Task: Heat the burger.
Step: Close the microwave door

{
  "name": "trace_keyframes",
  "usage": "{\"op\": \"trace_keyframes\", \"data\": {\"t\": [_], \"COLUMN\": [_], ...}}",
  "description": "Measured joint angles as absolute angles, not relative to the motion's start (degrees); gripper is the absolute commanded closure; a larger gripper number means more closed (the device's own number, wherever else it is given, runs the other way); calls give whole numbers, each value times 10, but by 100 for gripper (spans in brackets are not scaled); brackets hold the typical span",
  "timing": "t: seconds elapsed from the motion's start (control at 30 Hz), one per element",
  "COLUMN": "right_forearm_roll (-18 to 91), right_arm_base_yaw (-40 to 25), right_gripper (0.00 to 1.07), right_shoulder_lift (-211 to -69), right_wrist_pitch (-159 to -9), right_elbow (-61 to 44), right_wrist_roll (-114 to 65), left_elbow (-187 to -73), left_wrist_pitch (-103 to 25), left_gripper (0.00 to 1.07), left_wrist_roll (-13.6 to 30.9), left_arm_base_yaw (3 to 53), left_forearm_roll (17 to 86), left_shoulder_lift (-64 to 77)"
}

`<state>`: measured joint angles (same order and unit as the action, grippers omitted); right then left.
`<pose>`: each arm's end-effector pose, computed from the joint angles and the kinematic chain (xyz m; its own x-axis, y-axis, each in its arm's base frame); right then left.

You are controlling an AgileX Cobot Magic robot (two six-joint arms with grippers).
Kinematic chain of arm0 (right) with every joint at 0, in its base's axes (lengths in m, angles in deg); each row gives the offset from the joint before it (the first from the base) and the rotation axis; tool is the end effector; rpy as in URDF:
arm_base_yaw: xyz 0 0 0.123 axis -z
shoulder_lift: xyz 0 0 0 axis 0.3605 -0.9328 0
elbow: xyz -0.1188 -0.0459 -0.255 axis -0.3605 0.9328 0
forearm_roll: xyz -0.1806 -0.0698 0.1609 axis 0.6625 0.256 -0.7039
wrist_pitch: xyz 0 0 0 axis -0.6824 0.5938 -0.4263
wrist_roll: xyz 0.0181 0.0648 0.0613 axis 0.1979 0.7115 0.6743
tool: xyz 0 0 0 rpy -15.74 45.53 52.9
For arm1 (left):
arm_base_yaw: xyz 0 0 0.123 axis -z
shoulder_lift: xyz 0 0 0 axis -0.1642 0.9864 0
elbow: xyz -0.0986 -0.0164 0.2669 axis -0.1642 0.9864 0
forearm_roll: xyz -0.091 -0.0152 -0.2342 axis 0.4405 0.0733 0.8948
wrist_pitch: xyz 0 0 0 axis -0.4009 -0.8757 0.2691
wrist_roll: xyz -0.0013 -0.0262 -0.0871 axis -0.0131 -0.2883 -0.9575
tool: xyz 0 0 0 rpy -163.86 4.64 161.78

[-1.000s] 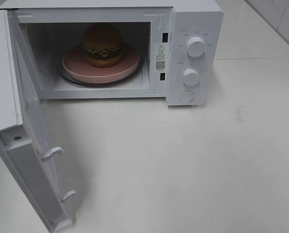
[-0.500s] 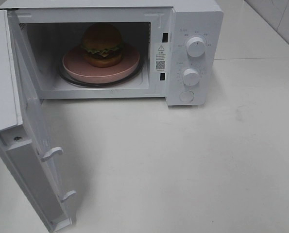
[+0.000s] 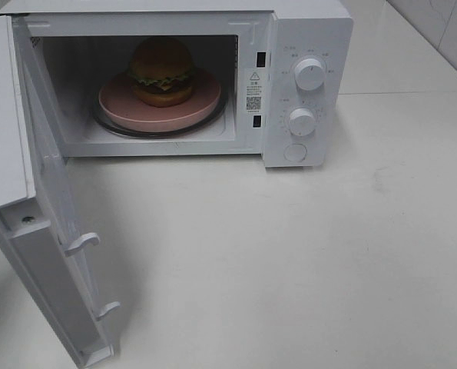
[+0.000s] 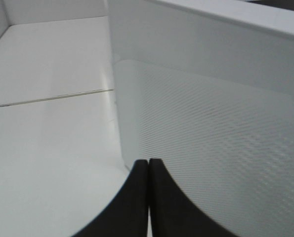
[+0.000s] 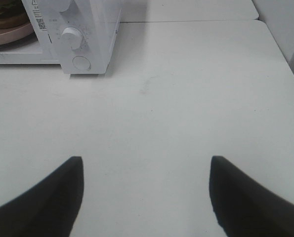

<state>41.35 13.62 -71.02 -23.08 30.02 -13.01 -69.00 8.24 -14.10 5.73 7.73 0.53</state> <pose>-0.0034 -0.0065 0.2836 -0.3974 0.0342 -0.9170 -0.0364 0.9979 0.0530 0.1717 -0.0152 0.1956 -0.2459 0.0748 -0.9664 0.2402 0.9706 0.0141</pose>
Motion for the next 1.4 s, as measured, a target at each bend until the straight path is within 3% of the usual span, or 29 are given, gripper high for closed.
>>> {"op": "trace_keyframes", "data": {"t": [0.27,0.53,0.9,1.1,1.4], "right_forearm_roll": [413,413,413,413,413], "right_arm_base_yaw": [136,136,136,136,136], "right_gripper": [36,36,36,36,36], "right_shoulder_lift": [-710,-710,-710,-710,-710], "right_wrist_pitch": [-231,-231,-231,-231,-231], "right_elbow": [300,300,300,300,300], "right_wrist_roll": [-130,-130,-130,-130,-130], "left_elbow": [-711,-768,-833,-897,-983], "left_wrist_pitch": [157,163,176,176,176], "left_gripper": [107,107,107,107,107], "left_wrist_roll": [-155,-156,-155,-138,-47], "left_arm_base_yaw": [66,156,205,254,346], "left_forearm_roll": [50,76,100,159,303], "left_shoulder_lift": [95,189,262,316,392]}}
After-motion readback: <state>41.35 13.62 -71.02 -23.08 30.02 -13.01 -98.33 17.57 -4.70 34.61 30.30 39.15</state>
